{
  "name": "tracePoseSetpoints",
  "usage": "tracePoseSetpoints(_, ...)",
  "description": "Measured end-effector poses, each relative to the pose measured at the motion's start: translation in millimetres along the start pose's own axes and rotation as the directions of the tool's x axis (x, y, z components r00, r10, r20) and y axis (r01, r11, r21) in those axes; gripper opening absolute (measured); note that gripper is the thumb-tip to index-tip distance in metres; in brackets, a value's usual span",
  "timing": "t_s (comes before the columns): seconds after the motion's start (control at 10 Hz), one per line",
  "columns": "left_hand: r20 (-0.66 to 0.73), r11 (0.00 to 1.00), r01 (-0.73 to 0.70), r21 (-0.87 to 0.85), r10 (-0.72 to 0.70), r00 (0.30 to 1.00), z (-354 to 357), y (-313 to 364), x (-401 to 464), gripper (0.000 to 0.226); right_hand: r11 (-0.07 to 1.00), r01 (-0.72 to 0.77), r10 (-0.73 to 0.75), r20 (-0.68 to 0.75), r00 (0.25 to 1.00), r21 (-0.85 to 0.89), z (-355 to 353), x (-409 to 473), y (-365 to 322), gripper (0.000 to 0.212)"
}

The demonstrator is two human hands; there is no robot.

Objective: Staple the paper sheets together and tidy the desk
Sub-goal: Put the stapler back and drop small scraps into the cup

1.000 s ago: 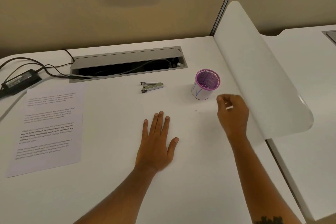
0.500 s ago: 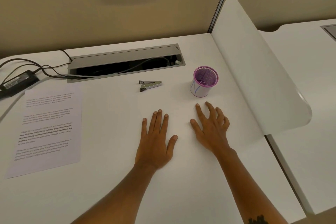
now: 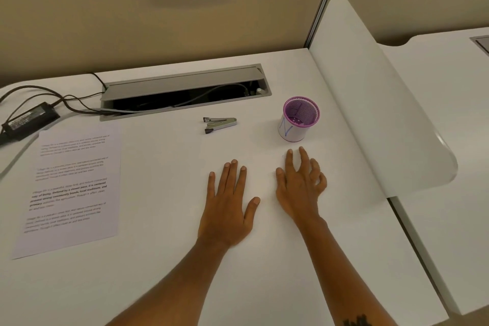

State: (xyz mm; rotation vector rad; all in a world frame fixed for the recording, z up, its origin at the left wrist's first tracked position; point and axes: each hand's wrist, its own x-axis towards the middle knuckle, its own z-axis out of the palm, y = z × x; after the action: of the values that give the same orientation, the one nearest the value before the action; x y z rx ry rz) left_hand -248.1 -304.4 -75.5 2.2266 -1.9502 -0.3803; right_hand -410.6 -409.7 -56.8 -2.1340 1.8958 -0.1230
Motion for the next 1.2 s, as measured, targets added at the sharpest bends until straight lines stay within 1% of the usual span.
tracePoseSetpoints(0.1, -0.002, 1.0, -0.005, -0.004, 0.005, 1.0, -1.7, 0.2, -0.8, 0.079, 0.996, 0.012, -0.002, -0.118, 0.993, 0.092, -5.3, 3.1, 11.7, 0.052)
tracePoseSetpoints(0.2, 0.004, 1.0, -0.005, -0.002, 0.005, 1.0, -2.9, 0.7, -0.5, 0.079, 0.977, 0.082, -0.042, -0.199, 0.979, 0.197, -9.5, 11.7, 27.2, 0.044)
tracePoseSetpoints(0.3, 0.002, 1.0, -0.005, -0.004, 0.005, 1.0, -2.5, 0.4, -0.1, 0.079, 0.946, 0.203, -0.155, -0.199, 0.968, 0.252, -16.9, 30.8, 29.5, 0.036)
tracePoseSetpoints(0.4, -0.011, 1.0, -0.012, -0.017, 0.011, 1.0, -2.0, -0.1, -1.2, 0.078, 0.915, 0.281, -0.24, -0.168, 0.956, 0.289, -22.8, 43.7, 31.2, 0.033)
tracePoseSetpoints(0.5, -0.014, 1.0, -0.012, -0.015, 0.012, 1.0, -2.7, -0.1, -1.2, 0.078, 0.899, 0.338, -0.332, -0.07, 0.941, 0.277, -32.5, 56.8, 29.3, 0.031)
tracePoseSetpoints(0.7, -0.004, 1.0, -0.01, -0.012, 0.01, 1.0, -3.1, 0.4, -0.9, 0.078, 0.878, 0.433, -0.436, -0.033, 0.899, 0.205, -40.2, 69.0, 27.9, 0.019)
tracePoseSetpoints(0.8, -0.013, 1.0, -0.014, -0.019, 0.014, 1.0, -4.3, 1.0, -0.8, 0.078, 0.867, 0.452, -0.453, -0.047, 0.89, 0.21, -40.4, 71.4, 28.2, 0.013)
tracePoseSetpoints(1.0, -0.014, 1.0, -0.012, -0.016, 0.012, 1.0, -3.4, 0.7, -0.6, 0.078, 0.879, 0.441, -0.433, -0.086, 0.898, 0.18, -37.3, 66.3, 23.5, 0.008)
tracePoseSetpoints(1.1, -0.017, 1.0, -0.012, -0.016, 0.012, 1.0, -2.3, 0.4, -0.6, 0.078, 0.888, 0.443, -0.433, -0.105, 0.895, 0.121, -32.4, 62.3, 21.8, 0.009)
tracePoseSetpoints(1.2, -0.015, 1.0, -0.014, -0.014, 0.014, 1.0, -2.1, 0.0, -0.9, 0.078, 0.893, 0.449, -0.441, -0.147, 0.885, 0.029, -24.3, 55.2, 20.3, 0.003)
